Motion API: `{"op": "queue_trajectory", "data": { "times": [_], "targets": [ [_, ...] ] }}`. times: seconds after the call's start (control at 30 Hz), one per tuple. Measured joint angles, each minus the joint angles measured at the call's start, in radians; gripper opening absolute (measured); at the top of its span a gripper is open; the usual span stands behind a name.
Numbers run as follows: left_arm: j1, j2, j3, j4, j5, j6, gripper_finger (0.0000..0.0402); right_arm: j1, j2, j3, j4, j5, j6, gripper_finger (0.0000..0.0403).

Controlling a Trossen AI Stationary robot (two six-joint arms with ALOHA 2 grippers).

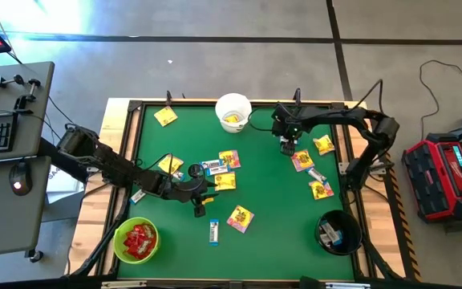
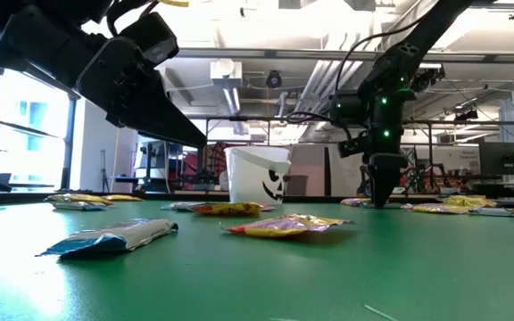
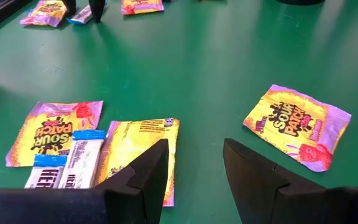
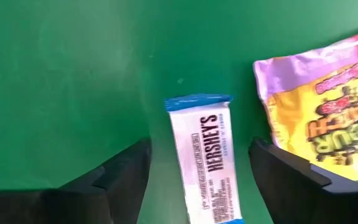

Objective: Sort candy by brand, put in halloween buckets
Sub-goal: Put the white candy into the black bucket

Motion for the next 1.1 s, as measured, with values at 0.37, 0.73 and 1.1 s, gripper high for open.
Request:
{"op": "queue_trajectory", "data": {
  "times": [0.37, 0.73, 1.1],
  "targets": [
    [0.0, 0.0, 0.0, -0.014, 0.005, 0.0, 0.0147, 0.0, 0.04, 0.003, -0.012, -0.04, 0.003, 0.0189],
    [0.0, 0.0, 0.0, -0.014, 0.005, -0.001, 0.0147, 0.027, 0.039, 0.018, -0.043, -0.031, 0.01, 0.0084],
    [0.0, 0.0, 0.0, -0.014, 0.005, 0.0, 0.0147, 0.075, 0.046, 0.105, -0.159, -0.05, 0.059, 0.0087]
  ]
}}
